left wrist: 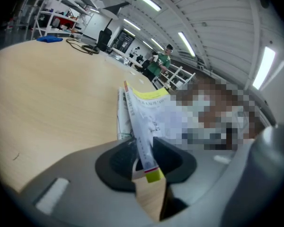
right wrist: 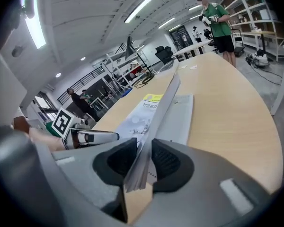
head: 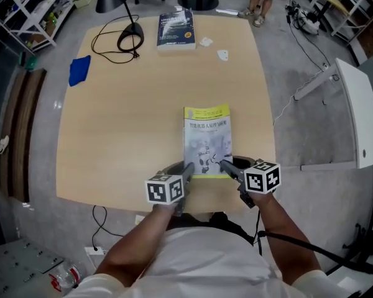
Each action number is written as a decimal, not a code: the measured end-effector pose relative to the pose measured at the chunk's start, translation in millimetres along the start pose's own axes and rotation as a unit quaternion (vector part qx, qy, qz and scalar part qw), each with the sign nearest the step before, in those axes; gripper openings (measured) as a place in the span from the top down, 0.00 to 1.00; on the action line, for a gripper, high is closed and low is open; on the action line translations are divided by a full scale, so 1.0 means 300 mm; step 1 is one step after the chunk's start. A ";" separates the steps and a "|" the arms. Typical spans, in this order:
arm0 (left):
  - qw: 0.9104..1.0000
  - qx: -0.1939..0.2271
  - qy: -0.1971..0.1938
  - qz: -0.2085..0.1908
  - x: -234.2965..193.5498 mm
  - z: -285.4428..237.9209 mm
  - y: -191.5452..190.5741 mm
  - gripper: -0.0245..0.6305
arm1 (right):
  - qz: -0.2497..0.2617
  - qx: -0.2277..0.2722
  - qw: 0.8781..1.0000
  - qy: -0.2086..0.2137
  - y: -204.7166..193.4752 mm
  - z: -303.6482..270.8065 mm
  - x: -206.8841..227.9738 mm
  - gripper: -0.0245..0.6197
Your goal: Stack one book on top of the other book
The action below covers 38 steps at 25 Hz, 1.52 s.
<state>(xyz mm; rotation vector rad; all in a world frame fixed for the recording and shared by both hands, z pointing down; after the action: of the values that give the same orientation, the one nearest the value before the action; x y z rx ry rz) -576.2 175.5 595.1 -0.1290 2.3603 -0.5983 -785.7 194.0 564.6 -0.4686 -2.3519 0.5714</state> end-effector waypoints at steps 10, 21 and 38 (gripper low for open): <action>0.999 -0.034 0.016 -0.009 -0.048 -0.040 -0.002 0.76 | -0.043 -0.001 0.999 0.008 -0.031 -0.031 0.062 0.80; 0.999 -0.045 0.004 -0.019 -0.059 -0.038 -0.002 0.75 | -0.047 -0.011 0.999 -0.015 -0.055 -0.050 0.075 0.80; 0.928 -0.184 0.059 -0.319 -0.001 0.016 -0.093 0.48 | 0.214 -0.145 0.958 -0.121 -0.116 -0.029 -0.008 0.48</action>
<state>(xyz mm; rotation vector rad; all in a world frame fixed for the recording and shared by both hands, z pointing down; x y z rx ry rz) -574.7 149.0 604.7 -1.0884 2.5098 -0.4487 -784.4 166.0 587.2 -1.1179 -2.5944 0.4988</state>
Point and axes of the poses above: the fingertips, and each gripper's own axes: z backward along the fingers, x to its right, y out of its top, the point moved 7 cm from there along z, backward along the fingers, and after that the axes turned 7 degrees about -x, right-handed, at the moved point
